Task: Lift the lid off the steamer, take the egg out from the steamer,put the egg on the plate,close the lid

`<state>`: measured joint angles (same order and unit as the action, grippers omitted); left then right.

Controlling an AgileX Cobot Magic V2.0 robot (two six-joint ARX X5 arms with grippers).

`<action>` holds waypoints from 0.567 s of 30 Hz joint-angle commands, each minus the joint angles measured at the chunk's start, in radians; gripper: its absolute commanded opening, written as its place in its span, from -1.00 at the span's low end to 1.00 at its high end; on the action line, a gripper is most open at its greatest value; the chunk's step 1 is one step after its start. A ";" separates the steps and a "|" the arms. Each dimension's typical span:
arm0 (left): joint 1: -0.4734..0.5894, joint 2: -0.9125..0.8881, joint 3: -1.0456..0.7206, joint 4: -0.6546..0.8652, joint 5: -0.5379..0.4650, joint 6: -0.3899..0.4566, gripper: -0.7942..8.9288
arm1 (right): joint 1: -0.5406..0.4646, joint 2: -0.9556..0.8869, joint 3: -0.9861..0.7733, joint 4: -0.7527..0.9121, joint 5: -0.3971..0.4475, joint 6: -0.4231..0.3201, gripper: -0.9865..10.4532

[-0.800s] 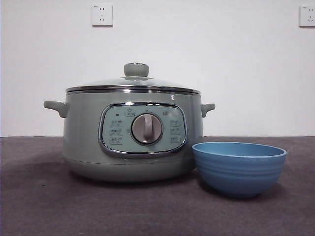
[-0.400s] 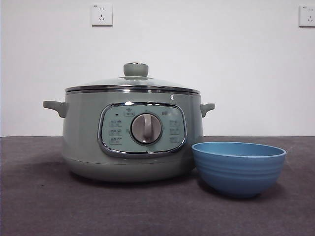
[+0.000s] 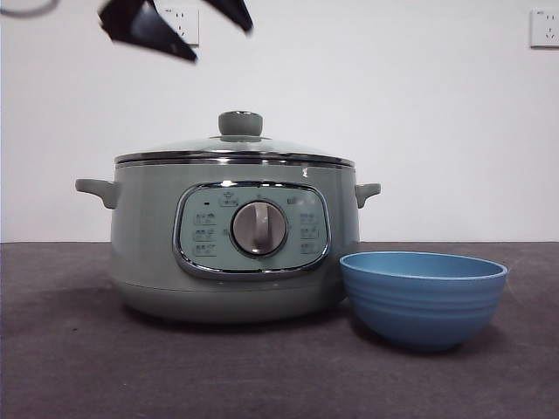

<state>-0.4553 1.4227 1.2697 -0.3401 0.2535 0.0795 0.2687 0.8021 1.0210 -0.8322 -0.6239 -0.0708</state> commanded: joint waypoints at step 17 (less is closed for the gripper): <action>-0.050 0.181 -0.002 0.039 -0.045 0.022 0.10 | 0.002 0.016 0.000 0.001 0.006 -0.002 0.11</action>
<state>-0.5011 1.5940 1.2697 -0.3027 0.2047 0.0891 0.2687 0.8181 1.0214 -0.8352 -0.6189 -0.0708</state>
